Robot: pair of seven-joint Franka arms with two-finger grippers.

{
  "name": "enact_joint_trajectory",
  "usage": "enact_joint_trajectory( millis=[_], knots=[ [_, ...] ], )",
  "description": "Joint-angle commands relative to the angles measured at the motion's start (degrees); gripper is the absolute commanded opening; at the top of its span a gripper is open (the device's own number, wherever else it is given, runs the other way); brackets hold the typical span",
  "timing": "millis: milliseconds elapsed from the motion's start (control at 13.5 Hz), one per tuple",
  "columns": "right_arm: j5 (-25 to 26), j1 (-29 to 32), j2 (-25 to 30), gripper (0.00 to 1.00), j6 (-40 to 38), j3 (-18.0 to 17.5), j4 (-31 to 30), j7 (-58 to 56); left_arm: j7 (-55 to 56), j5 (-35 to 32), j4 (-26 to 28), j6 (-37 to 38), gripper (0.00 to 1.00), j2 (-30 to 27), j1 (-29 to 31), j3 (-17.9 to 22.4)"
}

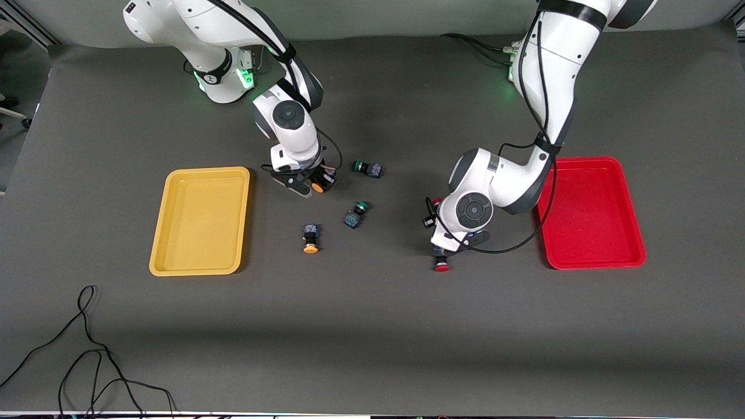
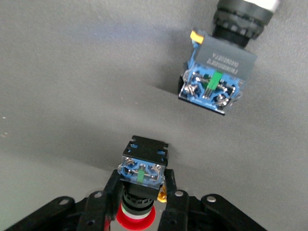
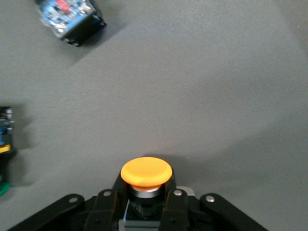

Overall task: Place red and yellow buttons in trays
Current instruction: 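Grasp orange button with the right gripper while the left gripper grasps red button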

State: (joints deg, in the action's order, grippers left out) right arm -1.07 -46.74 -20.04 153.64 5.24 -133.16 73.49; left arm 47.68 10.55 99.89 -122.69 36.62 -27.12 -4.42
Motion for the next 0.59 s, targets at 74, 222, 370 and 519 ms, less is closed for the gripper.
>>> enact_joint_trajectory(
  millis=[74, 222, 370, 519],
  knots=[
    [0.36, -0.10, 7.72, 0.18, -21.12, 1.00, 9.99, -2.46, -1.36, -3.15, -1.71, 9.80, 0.00, -5.84, 1.36, 1.44],
    [0.28, 0.25, 9.22, 0.18, -30.45, 4.58, 15.63, -9.12, -3.46, -6.40, -1.90, 16.31, 0.00, -11.80, 3.03, 1.52],
    [-1.03, 0.34, 11.58, 0.18, -35.49, 10.64, 16.97, -24.01, -7.93, -8.43, -1.72, 22.20, 0.00, -17.78, 5.74, 1.52],
    [-1.40, 0.25, 12.92, 0.18, -37.61, 18.72, 16.71, -40.80, -15.30, -8.44, -1.72, 26.43, 0.00, -22.53, 10.22, 1.52]
  ],
)
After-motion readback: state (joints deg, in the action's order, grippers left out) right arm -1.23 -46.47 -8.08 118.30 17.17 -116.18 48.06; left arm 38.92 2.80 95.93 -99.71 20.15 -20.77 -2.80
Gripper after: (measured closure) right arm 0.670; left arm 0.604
